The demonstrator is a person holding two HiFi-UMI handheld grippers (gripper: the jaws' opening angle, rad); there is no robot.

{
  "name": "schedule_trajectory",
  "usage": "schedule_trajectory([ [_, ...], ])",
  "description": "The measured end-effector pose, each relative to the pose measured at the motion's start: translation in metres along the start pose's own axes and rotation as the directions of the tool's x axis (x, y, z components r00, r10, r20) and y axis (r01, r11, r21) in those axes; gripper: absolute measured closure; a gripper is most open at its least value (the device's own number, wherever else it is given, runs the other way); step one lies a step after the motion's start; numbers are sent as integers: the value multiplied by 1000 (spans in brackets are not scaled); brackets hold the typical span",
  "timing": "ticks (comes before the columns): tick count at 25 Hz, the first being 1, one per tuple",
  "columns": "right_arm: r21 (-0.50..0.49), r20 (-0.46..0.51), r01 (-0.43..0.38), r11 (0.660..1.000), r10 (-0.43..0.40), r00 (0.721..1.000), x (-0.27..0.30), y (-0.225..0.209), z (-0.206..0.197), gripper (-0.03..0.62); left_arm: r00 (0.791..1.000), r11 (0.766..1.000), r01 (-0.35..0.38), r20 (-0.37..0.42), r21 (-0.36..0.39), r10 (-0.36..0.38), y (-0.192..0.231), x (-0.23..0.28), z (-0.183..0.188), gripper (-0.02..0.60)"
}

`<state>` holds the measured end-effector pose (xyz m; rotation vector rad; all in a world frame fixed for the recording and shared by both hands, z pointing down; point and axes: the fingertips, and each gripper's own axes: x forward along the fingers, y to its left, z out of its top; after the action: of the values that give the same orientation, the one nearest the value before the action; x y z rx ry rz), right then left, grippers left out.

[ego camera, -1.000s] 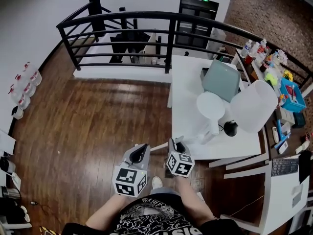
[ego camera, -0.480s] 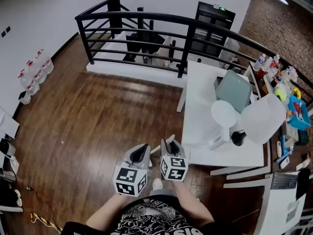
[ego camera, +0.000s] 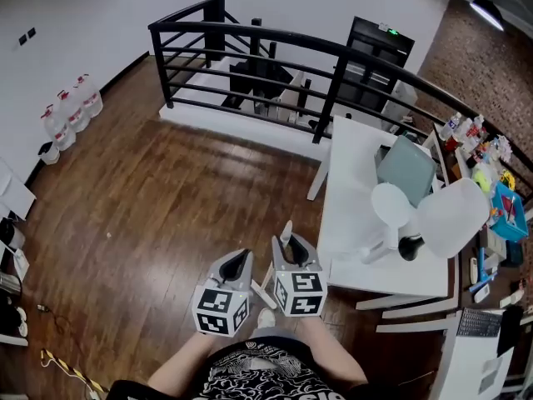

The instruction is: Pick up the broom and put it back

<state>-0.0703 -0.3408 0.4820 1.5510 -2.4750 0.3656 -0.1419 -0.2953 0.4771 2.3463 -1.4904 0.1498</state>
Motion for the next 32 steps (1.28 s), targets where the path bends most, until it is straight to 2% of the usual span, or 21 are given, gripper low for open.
schedule_trajectory([
  [9, -37, 129, -78, 996, 82, 988, -33, 35, 79, 497, 1000, 1000, -7, 6, -18, 7, 2, -12, -7, 575],
  [14, -47, 189, -82, 996, 90, 978, -42, 48, 108, 497, 1000, 1000, -4, 13, -18, 4, 1, -17, -4, 575],
  [23, -52, 188, -49, 997, 58, 980, -28, 50, 102, 497, 1000, 1000, -14, 16, -23, 14, 8, -23, -3, 575],
  [32, -26, 144, 3, 1000, 1, 990, -7, 33, 74, 496, 1000, 999, -26, 5, -28, 27, 15, -23, -6, 575],
])
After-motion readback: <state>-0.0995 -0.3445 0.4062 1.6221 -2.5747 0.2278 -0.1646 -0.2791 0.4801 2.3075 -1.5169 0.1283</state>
